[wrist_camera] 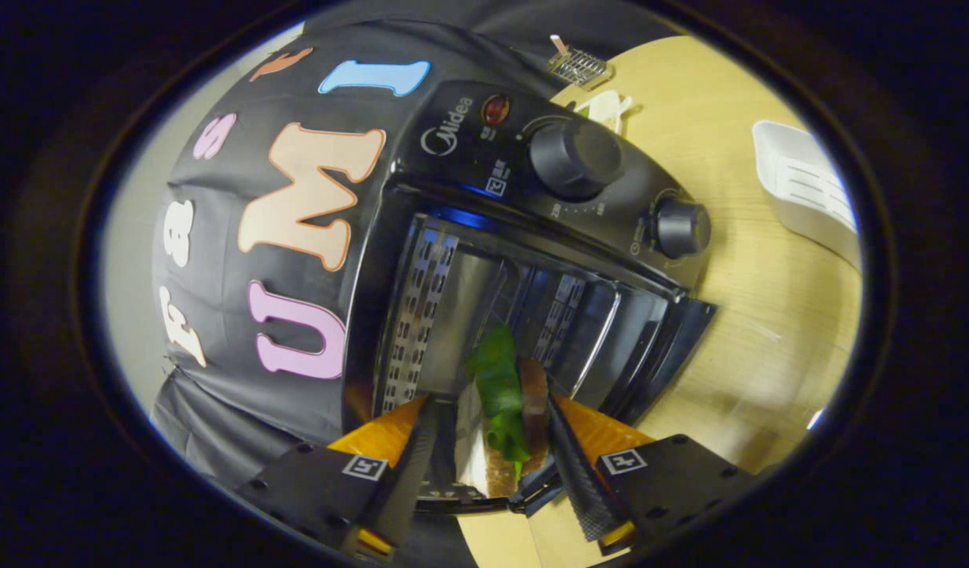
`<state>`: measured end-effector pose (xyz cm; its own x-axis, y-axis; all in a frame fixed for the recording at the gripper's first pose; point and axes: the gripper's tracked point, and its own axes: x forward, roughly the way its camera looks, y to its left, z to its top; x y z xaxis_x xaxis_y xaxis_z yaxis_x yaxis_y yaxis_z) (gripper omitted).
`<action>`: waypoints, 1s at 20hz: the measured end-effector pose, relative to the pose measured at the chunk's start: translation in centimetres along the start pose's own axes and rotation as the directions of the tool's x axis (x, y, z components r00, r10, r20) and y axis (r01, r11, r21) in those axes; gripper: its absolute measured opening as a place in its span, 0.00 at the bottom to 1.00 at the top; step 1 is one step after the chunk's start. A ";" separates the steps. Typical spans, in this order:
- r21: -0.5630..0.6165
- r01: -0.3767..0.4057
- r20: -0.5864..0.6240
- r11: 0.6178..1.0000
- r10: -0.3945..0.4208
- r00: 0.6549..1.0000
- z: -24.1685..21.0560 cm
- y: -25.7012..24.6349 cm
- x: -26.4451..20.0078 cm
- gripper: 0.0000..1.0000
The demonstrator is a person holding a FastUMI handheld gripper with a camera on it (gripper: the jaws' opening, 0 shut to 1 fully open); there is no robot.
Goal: Open the toaster oven, put the food inside, and close the toaster oven door.
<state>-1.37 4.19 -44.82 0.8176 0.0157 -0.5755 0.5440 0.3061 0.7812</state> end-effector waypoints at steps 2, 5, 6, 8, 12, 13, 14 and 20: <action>-0.044 0.044 -0.003 0.998 -0.044 0.999 0.0 -0.8 -0.4 0.88; -0.073 0.053 -0.003 0.996 -0.054 0.999 0.4 -0.6 -0.8 0.99; -0.072 0.062 -0.003 0.995 -0.063 0.998 0.6 -0.7 -0.9 0.99; -0.076 0.075 0.007 0.994 -0.075 0.997 1.2 -0.9 -1.3 0.99; -0.126 0.096 -0.001 0.987 -0.097 0.995 1.6 -1.4 -2.6 0.99; -0.141 0.096 -0.011 0.985 -0.098 0.995 1.4 -1.5 -3.1 0.99; -0.157 0.093 -0.022 0.983 -0.098 0.995 1.3 -1.6 -3.6 0.99; -0.270 0.057 -0.176 0.961 -0.107 0.979 -1.9 -2.3 -8.1 0.99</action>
<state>-9.58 5.14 -42.38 0.7089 0.1500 -0.6892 0.5184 0.5518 0.6533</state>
